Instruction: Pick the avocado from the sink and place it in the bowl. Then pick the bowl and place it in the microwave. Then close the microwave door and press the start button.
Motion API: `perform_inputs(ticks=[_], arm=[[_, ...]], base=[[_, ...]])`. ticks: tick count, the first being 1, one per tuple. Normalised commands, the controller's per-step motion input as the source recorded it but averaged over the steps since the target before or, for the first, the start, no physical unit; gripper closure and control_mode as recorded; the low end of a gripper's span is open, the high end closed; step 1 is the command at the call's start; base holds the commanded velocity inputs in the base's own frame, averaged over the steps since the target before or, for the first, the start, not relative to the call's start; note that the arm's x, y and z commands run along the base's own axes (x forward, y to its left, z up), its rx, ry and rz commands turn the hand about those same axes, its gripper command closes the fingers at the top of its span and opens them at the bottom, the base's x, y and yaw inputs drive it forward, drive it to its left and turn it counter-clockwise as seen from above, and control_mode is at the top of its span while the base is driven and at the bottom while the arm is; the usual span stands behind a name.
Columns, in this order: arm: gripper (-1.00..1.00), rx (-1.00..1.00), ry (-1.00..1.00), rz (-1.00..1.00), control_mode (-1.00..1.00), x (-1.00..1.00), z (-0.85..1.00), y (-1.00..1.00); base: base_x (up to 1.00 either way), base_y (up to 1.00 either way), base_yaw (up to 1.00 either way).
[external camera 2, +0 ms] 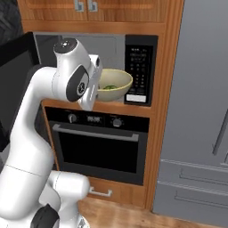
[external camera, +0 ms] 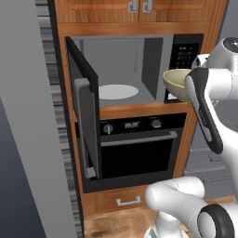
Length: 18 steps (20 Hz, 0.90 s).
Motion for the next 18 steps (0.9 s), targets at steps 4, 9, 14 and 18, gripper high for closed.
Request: perform_inputs(ticks=[4, 9, 14, 18], arm=[[1.00, 0.00, 0.00, 0.00, 1.00, 0.00, 0.00, 0.00], [1.00, 0.00, 0.00, 0.00, 1.00, 0.00, 0.00, 0.00], [1.00, 0.00, 0.00, 0.00, 1.00, 0.00, 0.00, 0.00], [1.00, 0.00, 0.00, 0.00, 1.00, 0.00, 0.00, 0.00]], base=[[0.53, 0.09, 0.00], [0.18, 0.02, 0.00], [0.00, 0.01, 0.01], [-0.01, 0.00, 0.00]])
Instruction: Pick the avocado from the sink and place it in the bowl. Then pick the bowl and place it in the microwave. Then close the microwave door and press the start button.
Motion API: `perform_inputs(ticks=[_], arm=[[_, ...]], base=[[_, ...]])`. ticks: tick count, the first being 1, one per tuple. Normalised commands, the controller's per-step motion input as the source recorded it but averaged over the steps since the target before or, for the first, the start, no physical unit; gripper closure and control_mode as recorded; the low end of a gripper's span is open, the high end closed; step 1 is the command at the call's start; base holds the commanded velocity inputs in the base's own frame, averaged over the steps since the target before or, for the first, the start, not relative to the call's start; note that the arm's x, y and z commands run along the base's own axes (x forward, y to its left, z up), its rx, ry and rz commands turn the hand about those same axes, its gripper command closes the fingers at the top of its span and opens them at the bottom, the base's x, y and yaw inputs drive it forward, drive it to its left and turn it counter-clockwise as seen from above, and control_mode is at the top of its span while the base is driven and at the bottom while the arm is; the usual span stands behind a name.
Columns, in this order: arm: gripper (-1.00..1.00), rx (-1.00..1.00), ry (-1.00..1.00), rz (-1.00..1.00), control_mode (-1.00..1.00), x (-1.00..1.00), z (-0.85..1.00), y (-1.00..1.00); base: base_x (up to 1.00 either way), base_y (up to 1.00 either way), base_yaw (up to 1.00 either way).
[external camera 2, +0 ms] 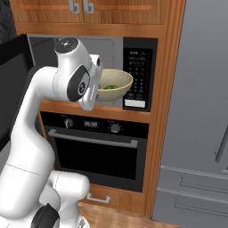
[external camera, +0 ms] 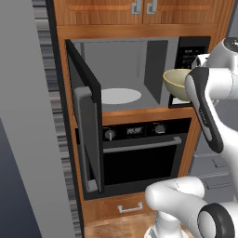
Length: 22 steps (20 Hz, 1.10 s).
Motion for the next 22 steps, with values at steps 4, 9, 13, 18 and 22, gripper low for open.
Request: perform_inputs(ticks=[4, 9, 13, 18, 22], arm=[[1.00, 0.00, 0.01, 0.28, -1.00, 0.00, -0.37, 0.20], [1.00, -0.06, 0.03, 0.34, -1.00, 0.00, -0.41, 0.64], [1.00, -0.08, 0.02, 0.06, -1.00, 0.19, -0.10, 0.41], [1.00, -0.02, 0.00, 0.03, -1.00, 0.78, -0.10, 0.57], [1.00, 0.00, 0.00, 0.03, -1.00, 0.83, -0.14, 0.50]], base=[[0.00, 0.00, 0.00], [0.00, 0.00, 0.00], [0.00, 0.00, 0.00], [0.00, 0.00, 0.00], [0.00, 0.00, 0.00]])
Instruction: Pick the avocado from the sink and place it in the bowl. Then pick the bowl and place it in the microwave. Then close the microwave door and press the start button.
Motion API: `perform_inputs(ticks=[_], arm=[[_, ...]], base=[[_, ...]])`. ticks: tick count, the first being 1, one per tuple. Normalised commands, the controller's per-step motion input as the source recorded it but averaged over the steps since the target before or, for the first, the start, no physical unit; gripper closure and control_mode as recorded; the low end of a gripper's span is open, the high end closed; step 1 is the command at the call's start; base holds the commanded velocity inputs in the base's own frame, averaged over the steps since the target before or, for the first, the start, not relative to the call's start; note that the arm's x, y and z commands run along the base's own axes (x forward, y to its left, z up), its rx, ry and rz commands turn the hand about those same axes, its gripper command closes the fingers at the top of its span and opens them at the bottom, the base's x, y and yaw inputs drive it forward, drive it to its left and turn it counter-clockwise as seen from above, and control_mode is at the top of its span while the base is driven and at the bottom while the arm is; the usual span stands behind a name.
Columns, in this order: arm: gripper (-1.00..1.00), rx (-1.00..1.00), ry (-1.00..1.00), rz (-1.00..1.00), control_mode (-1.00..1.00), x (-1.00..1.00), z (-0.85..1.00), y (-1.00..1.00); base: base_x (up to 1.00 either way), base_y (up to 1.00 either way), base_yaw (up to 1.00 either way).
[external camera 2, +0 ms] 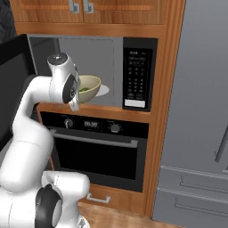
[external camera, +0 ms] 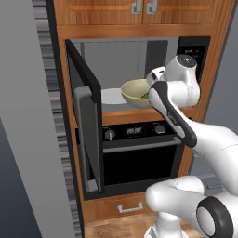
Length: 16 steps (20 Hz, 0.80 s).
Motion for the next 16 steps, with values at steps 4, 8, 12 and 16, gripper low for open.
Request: perform_inputs(ticks=[4, 8, 12, 16], arm=[[1.00, -0.02, 0.01, 0.00, -1.00, 0.98, -0.06, 0.63], [1.00, -0.01, 0.04, 0.00, -1.00, 1.00, -0.01, 0.45], [1.00, 0.00, 0.09, 0.00, -1.00, 1.00, -0.06, 0.03], [1.00, 0.00, 0.07, 0.00, -1.00, 0.97, -0.10, 0.03]], base=[[0.00, 0.00, 0.00], [0.00, 0.00, 0.00], [0.00, 0.00, 0.00], [0.00, 0.00, 0.00]])
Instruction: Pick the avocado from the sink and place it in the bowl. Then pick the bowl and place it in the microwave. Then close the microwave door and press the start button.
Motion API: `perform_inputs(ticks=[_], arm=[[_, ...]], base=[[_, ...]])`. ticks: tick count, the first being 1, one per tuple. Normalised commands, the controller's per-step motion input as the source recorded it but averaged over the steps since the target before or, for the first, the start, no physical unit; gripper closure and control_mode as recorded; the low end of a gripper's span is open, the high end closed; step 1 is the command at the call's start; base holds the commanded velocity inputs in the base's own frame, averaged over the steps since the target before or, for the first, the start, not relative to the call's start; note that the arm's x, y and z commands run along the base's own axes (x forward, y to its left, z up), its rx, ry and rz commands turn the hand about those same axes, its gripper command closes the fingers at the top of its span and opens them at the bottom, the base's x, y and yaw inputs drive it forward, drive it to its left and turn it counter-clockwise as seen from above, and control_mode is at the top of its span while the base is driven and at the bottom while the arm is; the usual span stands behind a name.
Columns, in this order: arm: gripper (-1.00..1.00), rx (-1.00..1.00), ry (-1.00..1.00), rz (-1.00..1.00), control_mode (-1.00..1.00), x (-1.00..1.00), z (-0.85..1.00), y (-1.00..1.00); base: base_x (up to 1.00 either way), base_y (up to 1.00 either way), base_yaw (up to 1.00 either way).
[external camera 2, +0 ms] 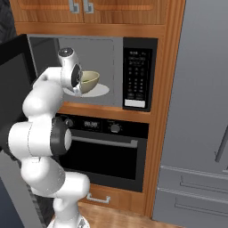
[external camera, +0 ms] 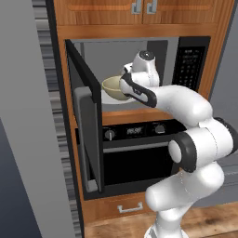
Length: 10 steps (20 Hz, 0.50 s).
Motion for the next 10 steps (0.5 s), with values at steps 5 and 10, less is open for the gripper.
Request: perform_inputs(ticks=[5, 10], arm=[[1.00, 0.00, 0.03, 0.00, -1.00, 0.84, -0.19, 0.11], [1.00, 0.00, 0.03, 0.00, -1.00, 0.68, -0.43, 0.11]], base=[[0.00, 0.00, 0.00], [0.00, 0.00, 0.00]])
